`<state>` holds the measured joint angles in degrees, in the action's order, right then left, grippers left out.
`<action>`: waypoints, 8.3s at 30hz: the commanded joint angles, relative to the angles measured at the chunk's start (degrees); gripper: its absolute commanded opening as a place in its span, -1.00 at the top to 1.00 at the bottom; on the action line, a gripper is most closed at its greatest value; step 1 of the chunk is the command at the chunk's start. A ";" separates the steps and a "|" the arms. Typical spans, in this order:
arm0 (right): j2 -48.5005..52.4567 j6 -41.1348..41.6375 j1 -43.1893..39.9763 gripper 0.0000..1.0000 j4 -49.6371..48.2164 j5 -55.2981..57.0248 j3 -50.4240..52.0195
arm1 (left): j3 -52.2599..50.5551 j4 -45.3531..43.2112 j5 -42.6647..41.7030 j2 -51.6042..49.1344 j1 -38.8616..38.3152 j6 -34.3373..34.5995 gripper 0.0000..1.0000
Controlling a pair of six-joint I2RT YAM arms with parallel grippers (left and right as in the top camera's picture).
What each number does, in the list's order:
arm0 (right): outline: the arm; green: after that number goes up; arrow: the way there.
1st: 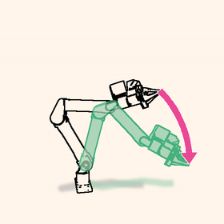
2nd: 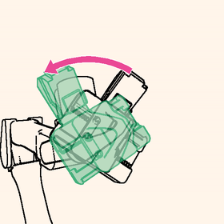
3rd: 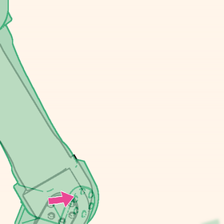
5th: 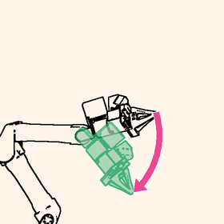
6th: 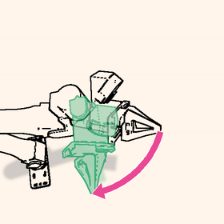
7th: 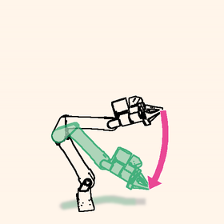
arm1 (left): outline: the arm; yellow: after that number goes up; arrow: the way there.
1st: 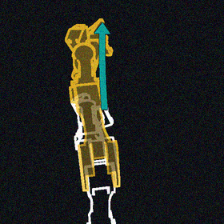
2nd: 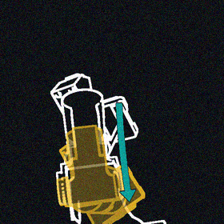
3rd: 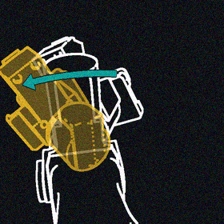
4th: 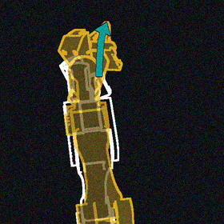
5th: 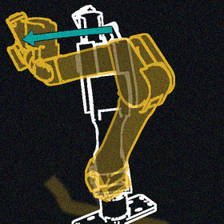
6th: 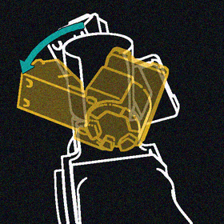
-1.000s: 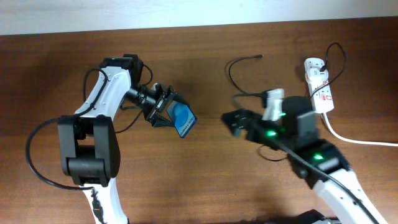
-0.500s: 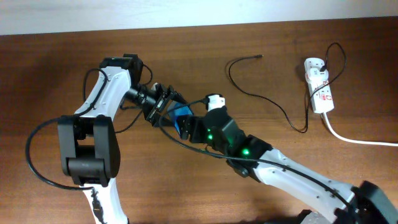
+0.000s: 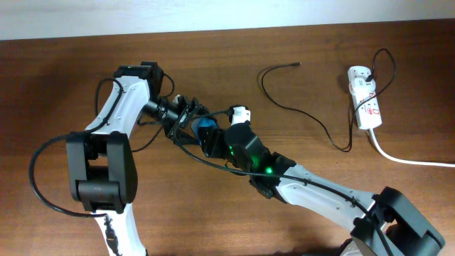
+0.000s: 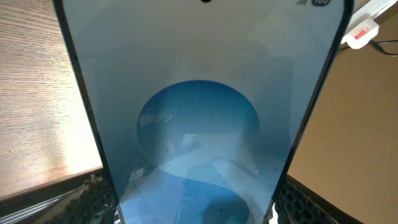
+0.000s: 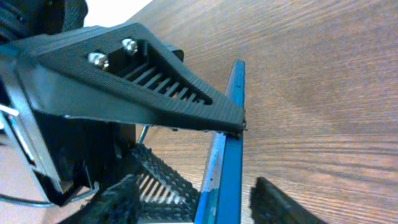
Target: Plug charger to phone and switch on socket
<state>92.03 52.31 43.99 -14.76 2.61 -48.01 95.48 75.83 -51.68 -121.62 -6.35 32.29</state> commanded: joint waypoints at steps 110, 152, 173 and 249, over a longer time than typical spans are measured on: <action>-6.47 57.11 -6.14 0.92 -3.76 -34.95 0.20 | -45.20 -39.58 -8.94 41.07 16.09 29.09 -0.11; -6.36 39.21 -2.95 -0.72 10.01 -15.58 0.20 | -45.20 -49.20 8.00 41.07 10.14 26.08 1.00; 19.47 -5.35 -35.80 -0.95 29.53 -9.75 -35.10 | -45.20 -52.46 0.17 40.83 10.10 17.29 1.00; 33.11 -6.58 -29.77 0.92 58.51 -15.47 -36.09 | -45.20 -50.69 3.02 40.83 10.10 17.31 1.00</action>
<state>122.91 45.60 13.98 43.59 -16.32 -85.95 50.11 25.45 -47.55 -81.01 3.66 50.48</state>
